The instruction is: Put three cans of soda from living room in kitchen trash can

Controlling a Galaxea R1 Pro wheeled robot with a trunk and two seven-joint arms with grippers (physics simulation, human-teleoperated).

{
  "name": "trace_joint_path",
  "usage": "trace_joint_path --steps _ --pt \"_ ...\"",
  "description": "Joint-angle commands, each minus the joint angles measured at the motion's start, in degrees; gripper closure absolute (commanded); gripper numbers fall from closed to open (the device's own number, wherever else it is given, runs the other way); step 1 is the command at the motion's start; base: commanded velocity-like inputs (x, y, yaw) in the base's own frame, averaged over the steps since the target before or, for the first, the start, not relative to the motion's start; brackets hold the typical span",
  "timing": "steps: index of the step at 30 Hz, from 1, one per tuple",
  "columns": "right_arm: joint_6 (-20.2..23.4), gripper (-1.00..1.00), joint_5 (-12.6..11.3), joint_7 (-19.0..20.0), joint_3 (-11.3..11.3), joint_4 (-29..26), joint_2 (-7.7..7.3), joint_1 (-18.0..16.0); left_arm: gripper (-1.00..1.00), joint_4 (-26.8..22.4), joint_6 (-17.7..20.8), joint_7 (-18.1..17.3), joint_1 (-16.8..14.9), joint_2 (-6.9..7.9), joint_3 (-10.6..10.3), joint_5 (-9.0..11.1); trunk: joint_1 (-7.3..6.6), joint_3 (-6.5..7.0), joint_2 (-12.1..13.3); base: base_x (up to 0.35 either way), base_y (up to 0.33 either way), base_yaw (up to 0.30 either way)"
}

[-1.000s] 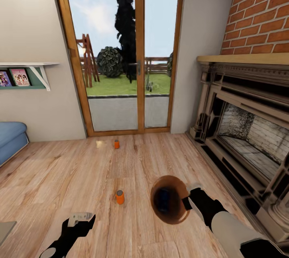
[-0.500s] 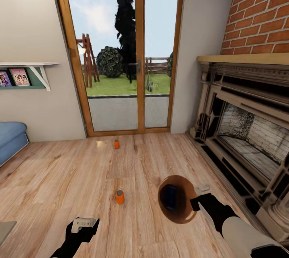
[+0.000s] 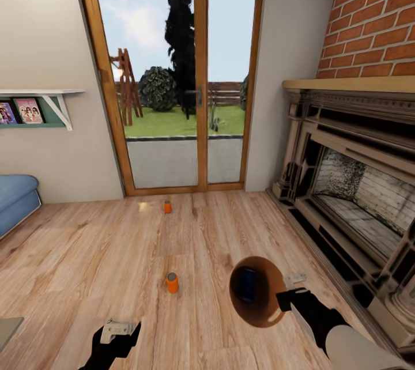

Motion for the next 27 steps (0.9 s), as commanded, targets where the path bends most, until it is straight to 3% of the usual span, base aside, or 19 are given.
trace_joint_path --steps 1,11,19,27 --pt "-0.27 1.0 0.02 0.01 -0.15 -0.08 0.0 0.01 -1.0 0.36 -0.38 0.01 -0.01 0.0 0.01 0.06 0.0 0.01 0.0 0.0 0.0 0.0" --pt "-1.4 1.0 -1.18 0.09 -0.27 -0.11 0.01 0.15 -1.0 1.7 -1.73 0.03 -0.02 -0.01 0.13 0.25 0.0 0.01 0.0 0.0 0.0 0.0" --pt "-4.5 1.0 -1.26 0.1 -2.45 0.27 0.07 0.16 -1.0 1.77 -1.86 -0.02 0.05 0.0 0.14 0.25 0.0 0.01 0.0 0.0 0.0 0.0" --pt "-4.99 1.0 -1.22 0.1 -2.89 0.36 0.02 0.21 -1.0 1.58 -1.84 -0.03 0.06 0.0 0.15 0.3 0.0 0.01 0.0 0.0 0.0 0.0"
